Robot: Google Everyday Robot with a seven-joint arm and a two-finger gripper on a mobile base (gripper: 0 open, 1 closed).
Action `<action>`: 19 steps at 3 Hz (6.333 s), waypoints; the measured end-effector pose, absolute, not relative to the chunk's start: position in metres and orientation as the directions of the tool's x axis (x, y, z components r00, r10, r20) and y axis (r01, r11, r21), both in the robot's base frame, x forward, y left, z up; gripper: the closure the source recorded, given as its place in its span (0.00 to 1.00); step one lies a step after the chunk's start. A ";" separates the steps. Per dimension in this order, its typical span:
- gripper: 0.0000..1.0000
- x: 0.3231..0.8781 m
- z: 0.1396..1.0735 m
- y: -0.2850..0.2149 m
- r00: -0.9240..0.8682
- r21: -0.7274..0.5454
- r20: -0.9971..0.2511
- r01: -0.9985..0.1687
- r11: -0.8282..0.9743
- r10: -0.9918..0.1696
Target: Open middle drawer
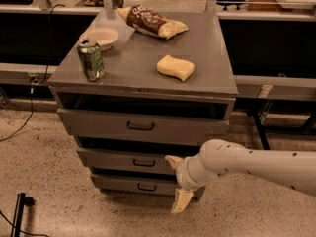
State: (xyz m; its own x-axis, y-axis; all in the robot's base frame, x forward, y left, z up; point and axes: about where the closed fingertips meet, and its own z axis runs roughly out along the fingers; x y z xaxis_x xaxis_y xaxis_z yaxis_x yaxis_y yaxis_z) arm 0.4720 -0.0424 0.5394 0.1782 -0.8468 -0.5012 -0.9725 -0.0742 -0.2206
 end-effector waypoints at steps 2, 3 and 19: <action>0.00 0.510 0.508 -0.080 0.206 -0.290 -0.481 -0.955 -0.067 -0.852; 0.00 0.528 0.500 -0.091 0.228 -0.326 -0.480 -0.943 -0.069 -0.847; 0.15 0.523 0.502 -0.047 0.133 -0.225 -0.666 -0.974 0.027 -0.734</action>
Offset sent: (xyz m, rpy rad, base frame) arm 0.0612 -0.0637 -0.0442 0.0043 -0.1276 -0.0040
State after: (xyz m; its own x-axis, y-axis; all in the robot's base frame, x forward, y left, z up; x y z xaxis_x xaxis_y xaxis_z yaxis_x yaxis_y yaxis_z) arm 0.5230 -0.0470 0.5021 0.1330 -0.7339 -0.6661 -0.9741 0.0272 -0.2245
